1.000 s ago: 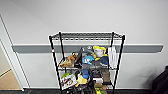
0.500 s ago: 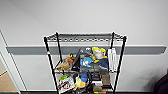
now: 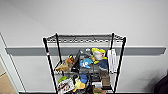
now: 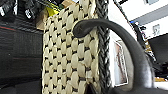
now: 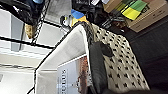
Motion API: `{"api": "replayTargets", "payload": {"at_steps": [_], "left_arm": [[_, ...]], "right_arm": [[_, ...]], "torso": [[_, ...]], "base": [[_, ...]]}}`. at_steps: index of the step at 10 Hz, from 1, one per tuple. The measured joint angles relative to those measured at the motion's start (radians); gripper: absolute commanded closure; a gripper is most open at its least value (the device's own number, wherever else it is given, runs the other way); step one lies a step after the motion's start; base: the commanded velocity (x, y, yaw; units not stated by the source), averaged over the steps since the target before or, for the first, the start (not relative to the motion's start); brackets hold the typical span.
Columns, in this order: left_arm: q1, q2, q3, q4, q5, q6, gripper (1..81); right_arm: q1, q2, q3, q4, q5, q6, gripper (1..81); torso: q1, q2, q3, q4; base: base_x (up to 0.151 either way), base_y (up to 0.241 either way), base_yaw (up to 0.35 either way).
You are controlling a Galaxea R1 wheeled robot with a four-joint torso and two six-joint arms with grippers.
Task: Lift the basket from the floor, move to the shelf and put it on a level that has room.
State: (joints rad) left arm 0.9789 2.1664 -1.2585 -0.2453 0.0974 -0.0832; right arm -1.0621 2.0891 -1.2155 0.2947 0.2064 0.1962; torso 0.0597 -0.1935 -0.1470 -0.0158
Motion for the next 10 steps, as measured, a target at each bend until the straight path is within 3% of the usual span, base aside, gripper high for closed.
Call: {"api": "replayTargets", "payload": {"at_steps": [10], "left_arm": [[-0.009, 0.003, -0.001, 0.002, -0.010, 0.001, 81.1]], "right_arm": [[0.010, 0.003, 0.000, 0.000, 0.005, 0.000, 81.1]], "torso": [[0.001, 0.000, 0.000, 0.000]], "base": [[0.097, 0.000, 0.000]]}}
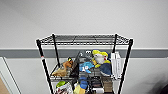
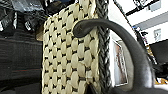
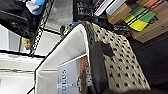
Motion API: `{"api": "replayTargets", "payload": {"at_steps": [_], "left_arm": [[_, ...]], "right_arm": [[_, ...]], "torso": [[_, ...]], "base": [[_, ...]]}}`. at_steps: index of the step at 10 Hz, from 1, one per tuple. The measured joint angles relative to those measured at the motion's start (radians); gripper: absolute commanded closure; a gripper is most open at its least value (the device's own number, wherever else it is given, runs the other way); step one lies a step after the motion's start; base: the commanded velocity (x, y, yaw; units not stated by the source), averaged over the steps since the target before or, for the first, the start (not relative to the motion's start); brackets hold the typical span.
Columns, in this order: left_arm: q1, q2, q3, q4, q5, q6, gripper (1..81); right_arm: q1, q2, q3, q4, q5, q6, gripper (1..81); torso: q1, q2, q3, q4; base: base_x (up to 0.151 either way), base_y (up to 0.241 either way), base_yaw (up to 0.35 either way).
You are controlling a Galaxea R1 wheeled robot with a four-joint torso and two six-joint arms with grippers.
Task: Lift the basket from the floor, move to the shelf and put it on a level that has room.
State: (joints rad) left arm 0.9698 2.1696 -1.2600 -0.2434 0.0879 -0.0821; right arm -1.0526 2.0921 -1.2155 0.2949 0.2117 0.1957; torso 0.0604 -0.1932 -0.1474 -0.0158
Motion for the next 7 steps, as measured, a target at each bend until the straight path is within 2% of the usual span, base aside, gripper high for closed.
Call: {"api": "replayTargets", "payload": {"at_steps": [7], "left_arm": [[0.001, 0.003, 0.000, 0.000, 0.001, 0.000, 81.1]], "right_arm": [[0.000, 0.000, 0.000, 0.000, 0.000, 0.000, 81.1]], "torso": [[0.000, 0.000, 0.000, 0.000]], "base": [[0.076, 0.000, 0.000]]}}
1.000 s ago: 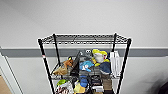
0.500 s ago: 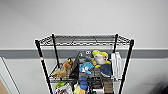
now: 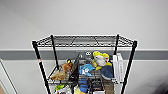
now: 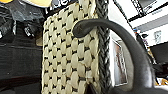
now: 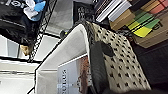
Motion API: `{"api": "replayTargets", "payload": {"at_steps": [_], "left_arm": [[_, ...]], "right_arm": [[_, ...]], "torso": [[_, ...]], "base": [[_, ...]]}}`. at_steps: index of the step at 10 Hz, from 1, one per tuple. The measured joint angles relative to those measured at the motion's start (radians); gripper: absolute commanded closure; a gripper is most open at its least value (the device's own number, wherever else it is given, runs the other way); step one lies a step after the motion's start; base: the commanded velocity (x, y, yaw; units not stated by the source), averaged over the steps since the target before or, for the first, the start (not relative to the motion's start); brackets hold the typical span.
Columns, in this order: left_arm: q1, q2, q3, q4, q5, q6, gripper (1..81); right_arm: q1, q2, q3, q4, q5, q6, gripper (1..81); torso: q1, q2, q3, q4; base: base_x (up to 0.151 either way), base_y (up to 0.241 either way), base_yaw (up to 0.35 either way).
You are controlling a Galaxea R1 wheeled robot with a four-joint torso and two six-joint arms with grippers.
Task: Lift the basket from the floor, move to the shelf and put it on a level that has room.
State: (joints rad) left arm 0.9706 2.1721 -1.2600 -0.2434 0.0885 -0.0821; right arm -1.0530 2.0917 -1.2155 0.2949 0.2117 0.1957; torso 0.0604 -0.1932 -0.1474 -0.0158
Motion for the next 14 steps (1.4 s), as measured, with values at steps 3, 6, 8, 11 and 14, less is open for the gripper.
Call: {"api": "replayTargets", "payload": {"at_steps": [3, 6, 8, 11, 14], "left_arm": [[-0.002, 0.001, 0.000, 0.000, -0.006, 0.001, 81.1], [0.000, 0.003, 0.000, 0.000, -0.001, 0.000, 81.1], [0.001, 0.003, 0.000, 0.000, -0.003, 0.000, 81.1], [0.001, 0.000, 0.000, 0.000, -0.002, 0.001, 81.1], [-0.001, -0.045, 0.061, 0.002, -0.011, 0.000, 81.1]], "right_arm": [[0.001, 0.001, 0.000, 0.000, 0.002, 0.000, 81.1], [0.003, 0.000, 0.000, 0.000, 0.000, 0.000, 81.1], [0.003, 0.000, 0.000, 0.000, -0.001, 0.000, 81.1], [0.003, -0.003, 0.010, 0.000, -0.001, 0.000, 81.1], [0.007, -0.033, 0.067, -0.001, -0.001, 0.000, 81.1]], "torso": [[0.001, 0.000, 0.000, 0.000], [0.000, 0.000, 0.000, 0.000], [0.000, 0.000, 0.000, 0.000], [0.000, 0.000, 0.000, 0.000], [0.000, 0.000, 0.000, 0.000]], "base": [[0.043, 0.000, 0.000], [0.000, 0.000, 0.000], [0.000, 0.000, 0.000], [0.000, 0.000, 0.000], [0.000, 0.000, 0.000]]}}
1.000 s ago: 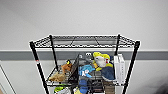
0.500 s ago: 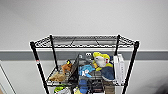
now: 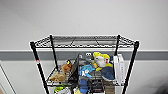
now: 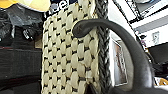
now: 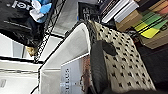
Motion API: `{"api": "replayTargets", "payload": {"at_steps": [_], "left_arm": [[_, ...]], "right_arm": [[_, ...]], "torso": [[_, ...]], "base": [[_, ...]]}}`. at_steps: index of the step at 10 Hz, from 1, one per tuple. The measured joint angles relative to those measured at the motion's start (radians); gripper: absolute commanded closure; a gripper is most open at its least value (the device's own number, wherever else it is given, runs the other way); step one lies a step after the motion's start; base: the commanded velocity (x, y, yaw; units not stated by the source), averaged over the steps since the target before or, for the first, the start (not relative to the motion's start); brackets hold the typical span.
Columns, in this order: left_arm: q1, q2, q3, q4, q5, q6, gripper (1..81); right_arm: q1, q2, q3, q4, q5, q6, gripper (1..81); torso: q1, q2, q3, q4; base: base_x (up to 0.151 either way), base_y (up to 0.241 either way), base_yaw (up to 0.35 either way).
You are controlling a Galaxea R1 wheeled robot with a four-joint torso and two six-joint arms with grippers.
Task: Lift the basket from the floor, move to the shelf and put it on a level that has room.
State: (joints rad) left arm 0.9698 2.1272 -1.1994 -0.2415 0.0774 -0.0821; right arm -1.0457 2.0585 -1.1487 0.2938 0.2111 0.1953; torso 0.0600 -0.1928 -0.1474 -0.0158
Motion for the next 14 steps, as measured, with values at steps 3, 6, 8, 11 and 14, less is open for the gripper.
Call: {"api": "replayTargets", "payload": {"at_steps": [3, 6, 8, 11, 14], "left_arm": [[-0.012, -0.046, 0.083, 0.002, -0.016, -0.001, 81.1], [-0.048, -0.086, 0.153, 0.003, -0.020, -0.009, 81.1], [-0.098, -0.119, 0.203, 0.003, -0.017, -0.020, 81.1], [-0.188, -0.197, 0.296, 0.003, 0.005, -0.043, 81.1], [-0.273, -0.258, 0.383, 0.003, 0.016, -0.083, 81.1]], "right_arm": [[0.032, -0.061, 0.091, -0.005, -0.001, 0.000, 81.1], [0.080, -0.116, 0.175, -0.008, -0.005, 0.004, 81.1], [0.130, -0.145, 0.222, -0.008, -0.006, 0.005, 81.1], [0.180, -0.178, 0.278, -0.007, -0.014, 0.009, 81.1], [0.256, -0.231, 0.341, -0.002, -0.022, 0.016, 81.1]], "torso": [[0.000, 0.000, 0.000, 0.000], [0.000, 0.000, 0.000, 0.000], [0.000, 0.000, 0.000, 0.000], [0.000, 0.000, 0.000, 0.000], [0.000, 0.000, 0.000, 0.000]], "base": [[0.000, 0.000, 0.000], [0.000, 0.000, 0.000], [0.000, 0.000, 0.000], [0.000, 0.000, 0.000], [0.000, 0.000, 0.000]]}}
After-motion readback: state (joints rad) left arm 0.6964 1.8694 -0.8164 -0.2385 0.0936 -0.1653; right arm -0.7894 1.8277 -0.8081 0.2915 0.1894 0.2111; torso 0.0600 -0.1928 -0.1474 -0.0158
